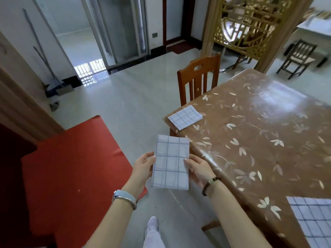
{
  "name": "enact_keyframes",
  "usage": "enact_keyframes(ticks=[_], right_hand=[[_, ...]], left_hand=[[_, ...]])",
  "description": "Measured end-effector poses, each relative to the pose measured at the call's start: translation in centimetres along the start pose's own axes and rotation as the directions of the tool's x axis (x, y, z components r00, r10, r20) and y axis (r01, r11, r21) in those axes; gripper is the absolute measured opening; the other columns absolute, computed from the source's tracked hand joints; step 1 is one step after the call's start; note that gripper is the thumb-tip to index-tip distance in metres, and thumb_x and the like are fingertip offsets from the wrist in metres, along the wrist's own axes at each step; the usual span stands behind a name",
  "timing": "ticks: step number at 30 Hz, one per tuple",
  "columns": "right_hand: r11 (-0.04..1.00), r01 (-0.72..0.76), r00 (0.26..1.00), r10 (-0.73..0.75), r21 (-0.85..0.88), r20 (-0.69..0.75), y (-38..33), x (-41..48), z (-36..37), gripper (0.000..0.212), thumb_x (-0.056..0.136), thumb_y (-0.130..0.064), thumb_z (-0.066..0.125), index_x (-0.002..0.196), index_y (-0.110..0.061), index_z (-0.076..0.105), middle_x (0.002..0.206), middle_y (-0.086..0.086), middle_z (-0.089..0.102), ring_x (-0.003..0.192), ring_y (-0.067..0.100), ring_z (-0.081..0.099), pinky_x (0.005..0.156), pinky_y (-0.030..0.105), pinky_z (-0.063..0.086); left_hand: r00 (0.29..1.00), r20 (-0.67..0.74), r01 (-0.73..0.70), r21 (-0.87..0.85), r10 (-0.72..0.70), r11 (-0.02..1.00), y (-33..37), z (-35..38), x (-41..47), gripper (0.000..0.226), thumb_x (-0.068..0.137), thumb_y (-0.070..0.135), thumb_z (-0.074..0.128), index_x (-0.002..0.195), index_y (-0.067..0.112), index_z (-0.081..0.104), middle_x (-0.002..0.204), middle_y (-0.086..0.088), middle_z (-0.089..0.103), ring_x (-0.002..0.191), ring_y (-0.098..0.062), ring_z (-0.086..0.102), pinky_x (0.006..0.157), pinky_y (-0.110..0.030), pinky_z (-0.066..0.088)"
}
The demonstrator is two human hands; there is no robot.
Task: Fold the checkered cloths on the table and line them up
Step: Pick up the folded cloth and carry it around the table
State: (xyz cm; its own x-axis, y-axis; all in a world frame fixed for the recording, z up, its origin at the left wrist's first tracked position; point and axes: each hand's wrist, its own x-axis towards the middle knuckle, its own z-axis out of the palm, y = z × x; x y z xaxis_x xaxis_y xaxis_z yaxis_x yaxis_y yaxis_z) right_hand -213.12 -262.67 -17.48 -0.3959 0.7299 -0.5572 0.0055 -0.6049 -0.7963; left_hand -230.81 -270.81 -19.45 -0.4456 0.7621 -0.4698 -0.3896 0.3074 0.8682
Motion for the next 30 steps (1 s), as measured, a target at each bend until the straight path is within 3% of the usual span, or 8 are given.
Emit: enact_keyframes(ticks=[3, 6, 12, 15, 20, 23, 27, 30], right_hand=[[0.998, 0.011, 0.998, -0.007, 0.066, -0.066, -0.7, 2.3, 0.9, 0.013, 0.093, -0.005, 0.057, 0.099, -0.011, 0.067, 0.082, 0.004, 0.073, 0.067, 0.014, 0.068, 0.065, 0.032, 0.055], [0.992, 0.024, 0.99, -0.006, 0.126, -0.141, -1.4, 4.2, 1.9, 0.014, 0.092, -0.005, 0.058, 0.101, -0.011, 0.066, 0.089, 0.006, 0.072, 0.07, 0.015, 0.068, 0.064, 0.032, 0.055], [0.968, 0.09, 0.965, -0.028, 0.232, -0.259, -2.6, 7.1, 3.1, 0.015, 0.091, 0.002, 0.056, 0.097, -0.009, 0.065, 0.095, 0.01, 0.07, 0.078, 0.018, 0.066, 0.069, 0.03, 0.057], [0.964, 0.099, 0.95, -0.018, 0.246, -0.311, -2.8, 8.0, 2.7, 0.017, 0.092, 0.001, 0.056, 0.105, -0.006, 0.063, 0.101, 0.012, 0.069, 0.084, 0.022, 0.066, 0.077, 0.036, 0.055], [0.954, 0.124, 0.909, 0.002, 0.275, -0.418, -3.0, 8.9, 0.8, 0.017, 0.091, 0.003, 0.055, 0.101, -0.009, 0.062, 0.092, 0.009, 0.069, 0.069, 0.012, 0.068, 0.057, 0.023, 0.055], [0.957, 0.133, 0.887, 0.001, 0.257, -0.462, -3.2, 9.7, -0.8, 0.016, 0.091, 0.004, 0.055, 0.098, -0.009, 0.063, 0.086, 0.008, 0.069, 0.064, 0.01, 0.068, 0.062, 0.022, 0.055], [0.969, 0.11, 0.85, 0.024, 0.22, -0.527, -3.9, 11.0, -3.0, 0.02, 0.089, 0.0, 0.06, 0.109, -0.002, 0.063, 0.092, 0.014, 0.068, 0.081, 0.027, 0.063, 0.084, 0.042, 0.05], [0.964, 0.106, 0.84, 0.044, 0.243, -0.541, -4.5, 12.0, -4.8, 0.013, 0.09, 0.002, 0.059, 0.101, -0.004, 0.062, 0.087, 0.01, 0.069, 0.072, 0.021, 0.066, 0.066, 0.028, 0.056]], left_hand=[[0.998, 0.055, 0.008, 0.061, -0.012, 0.998, 1.8, 0.0, 3.2, 0.015, 0.097, 0.013, 0.057, 0.112, 0.012, 0.062, 0.099, -0.008, 0.071, 0.08, -0.017, 0.067, 0.064, -0.026, 0.054], [0.993, 0.111, 0.028, 0.109, -0.041, 0.994, 3.8, -0.3, 6.2, 0.015, 0.097, 0.016, 0.059, 0.112, 0.014, 0.062, 0.103, -0.008, 0.072, 0.086, -0.018, 0.069, 0.069, -0.027, 0.055], [0.973, 0.218, 0.041, 0.192, -0.083, 0.981, 6.0, -0.4, 11.2, 0.018, 0.095, 0.021, 0.062, 0.112, 0.013, 0.065, 0.096, -0.003, 0.077, 0.089, -0.017, 0.072, 0.072, -0.027, 0.054], [0.963, 0.258, 0.026, 0.219, -0.083, 0.975, 6.7, 0.7, 12.7, 0.011, 0.096, 0.02, 0.062, 0.104, 0.015, 0.068, 0.09, -0.001, 0.077, 0.083, -0.014, 0.072, 0.068, -0.024, 0.055], [0.936, 0.341, 0.0, 0.262, -0.092, 0.965, 7.0, 3.3, 14.9, 0.015, 0.096, 0.018, 0.061, 0.105, 0.012, 0.071, 0.091, -0.003, 0.076, 0.078, -0.012, 0.07, 0.062, -0.02, 0.054], [0.926, 0.36, 0.008, 0.281, -0.113, 0.96, 6.7, 5.2, 16.6, 0.014, 0.096, 0.016, 0.062, 0.104, 0.012, 0.072, 0.092, -0.004, 0.076, 0.079, -0.013, 0.069, 0.063, -0.021, 0.054], [0.921, 0.362, 0.026, 0.305, -0.141, 0.952, 5.9, 7.9, 18.7, 0.01, 0.094, 0.012, 0.064, 0.093, 0.017, 0.073, 0.087, -0.001, 0.075, 0.077, -0.014, 0.066, 0.071, -0.029, 0.054], [0.92, 0.359, 0.031, 0.338, -0.159, 0.941, 5.4, 9.9, 20.4, 0.01, 0.093, 0.009, 0.064, 0.093, 0.014, 0.072, 0.089, -0.002, 0.075, 0.081, -0.014, 0.068, 0.069, -0.024, 0.054]])
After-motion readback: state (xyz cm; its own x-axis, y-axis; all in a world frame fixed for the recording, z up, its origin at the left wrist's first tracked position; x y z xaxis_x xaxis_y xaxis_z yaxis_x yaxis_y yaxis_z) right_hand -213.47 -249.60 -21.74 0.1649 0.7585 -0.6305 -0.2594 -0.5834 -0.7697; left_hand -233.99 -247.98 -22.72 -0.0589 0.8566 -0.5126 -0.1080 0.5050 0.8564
